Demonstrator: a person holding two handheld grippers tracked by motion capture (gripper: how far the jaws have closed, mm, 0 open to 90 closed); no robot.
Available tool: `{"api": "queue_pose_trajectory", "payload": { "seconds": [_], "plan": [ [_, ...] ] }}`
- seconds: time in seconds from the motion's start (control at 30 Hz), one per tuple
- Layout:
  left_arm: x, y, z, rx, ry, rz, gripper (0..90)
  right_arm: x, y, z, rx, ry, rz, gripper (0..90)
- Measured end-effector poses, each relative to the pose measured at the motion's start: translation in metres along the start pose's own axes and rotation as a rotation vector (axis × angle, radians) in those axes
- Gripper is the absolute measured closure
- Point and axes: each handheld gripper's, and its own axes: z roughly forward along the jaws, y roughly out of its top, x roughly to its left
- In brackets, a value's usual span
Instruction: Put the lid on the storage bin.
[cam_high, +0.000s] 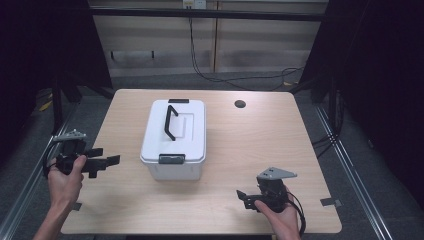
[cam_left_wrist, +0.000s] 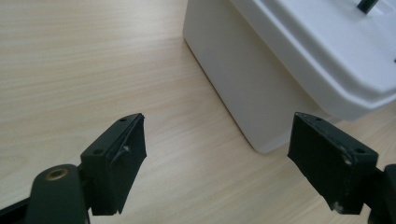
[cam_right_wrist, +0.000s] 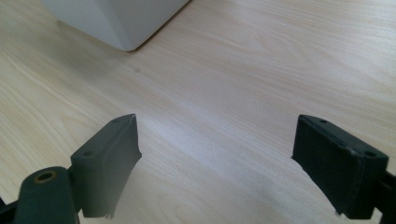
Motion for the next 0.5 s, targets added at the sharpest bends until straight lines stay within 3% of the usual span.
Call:
{"api": "queue_pose_trajectory", "payload": {
  "seconds": [0.13, 0.23, 0.37, 0.43, 0.5],
  "plan": [
    [-0.005, -0.011, 0.001, 0.013, -0.001, 0.016, 18.8, 0.0, -0.001, 0.0, 0.005, 0.0, 0.006, 13.8],
    [-0.009, -0.017, -0.002, -0.026, 0.022, 0.035, 18.8, -0.001, -0.001, 0.0, 0.006, -0.002, 0.005, 13.8],
    [-0.01, -0.031, 0.005, -0.009, 0.007, 0.038, 18.8, -0.001, -0.002, -0.001, 0.009, -0.009, 0.012, 13.9],
    [-0.012, -0.036, 0.008, 0.001, 0.028, 0.056, 18.8, -0.002, -0.003, -0.002, 0.012, -0.016, 0.017, 13.9],
    [-0.011, -0.039, 0.009, 0.005, -0.012, 0.044, 18.8, -0.006, -0.004, 0.0, 0.017, -0.028, 0.021, 13.9]
  ]
}}
